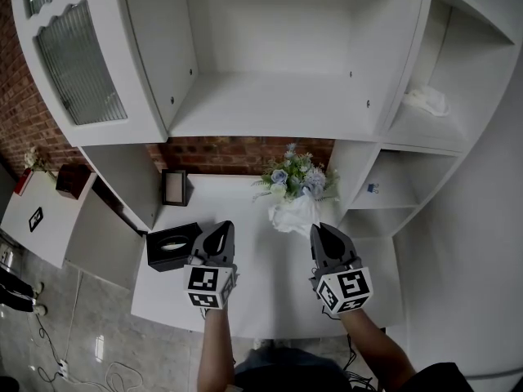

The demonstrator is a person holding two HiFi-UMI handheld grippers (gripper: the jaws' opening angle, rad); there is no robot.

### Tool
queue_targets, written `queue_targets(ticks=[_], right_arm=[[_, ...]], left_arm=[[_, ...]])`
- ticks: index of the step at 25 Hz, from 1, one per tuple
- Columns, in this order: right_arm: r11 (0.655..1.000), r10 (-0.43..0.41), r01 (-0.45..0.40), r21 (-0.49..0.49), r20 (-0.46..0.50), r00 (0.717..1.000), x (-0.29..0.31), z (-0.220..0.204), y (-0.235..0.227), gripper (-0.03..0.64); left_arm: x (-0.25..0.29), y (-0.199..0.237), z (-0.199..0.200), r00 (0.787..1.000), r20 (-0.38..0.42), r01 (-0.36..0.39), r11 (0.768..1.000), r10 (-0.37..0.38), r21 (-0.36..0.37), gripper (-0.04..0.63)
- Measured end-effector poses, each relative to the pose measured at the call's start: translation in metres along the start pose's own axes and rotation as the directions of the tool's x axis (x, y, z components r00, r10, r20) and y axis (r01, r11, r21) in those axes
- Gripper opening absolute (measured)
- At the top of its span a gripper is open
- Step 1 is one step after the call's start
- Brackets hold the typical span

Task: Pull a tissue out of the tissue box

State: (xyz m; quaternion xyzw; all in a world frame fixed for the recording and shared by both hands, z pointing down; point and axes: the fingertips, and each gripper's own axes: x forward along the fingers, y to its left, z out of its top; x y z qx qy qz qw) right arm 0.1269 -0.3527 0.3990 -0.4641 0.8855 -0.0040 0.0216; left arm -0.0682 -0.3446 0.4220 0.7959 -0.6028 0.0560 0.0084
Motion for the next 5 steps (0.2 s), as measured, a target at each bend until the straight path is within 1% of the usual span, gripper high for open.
queue_targets(ticks=[5], right_arm=[[1.0,0.0,0.0,0.0,-0.002,1.0,0.002,-0.0011,0.0003,0.0]], left_arm=[[0.001,0.0003,-0.0007,1.0,-0.005,0.002,1.0,-0.002,0.001,0.009]])
